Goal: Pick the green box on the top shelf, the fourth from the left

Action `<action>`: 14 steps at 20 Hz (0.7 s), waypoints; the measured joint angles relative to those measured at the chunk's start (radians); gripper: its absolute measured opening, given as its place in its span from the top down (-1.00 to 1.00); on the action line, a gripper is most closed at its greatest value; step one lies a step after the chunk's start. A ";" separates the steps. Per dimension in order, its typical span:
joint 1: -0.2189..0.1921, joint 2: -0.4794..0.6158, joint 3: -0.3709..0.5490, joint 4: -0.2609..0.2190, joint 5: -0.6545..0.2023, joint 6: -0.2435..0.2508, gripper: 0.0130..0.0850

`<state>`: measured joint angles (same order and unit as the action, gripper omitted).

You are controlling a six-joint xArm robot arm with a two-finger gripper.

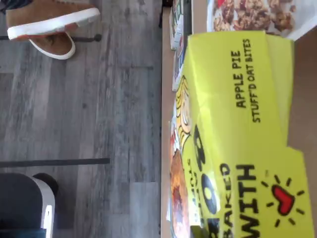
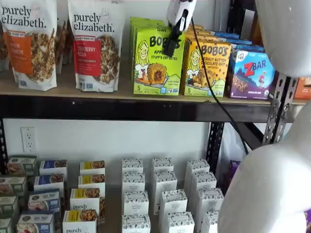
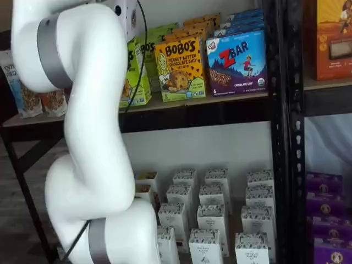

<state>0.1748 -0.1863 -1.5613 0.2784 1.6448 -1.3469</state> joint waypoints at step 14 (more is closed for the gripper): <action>-0.054 -0.125 0.079 0.010 0.077 -0.037 0.89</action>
<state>0.1211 -0.3110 -1.4822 0.2884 1.7222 -1.3842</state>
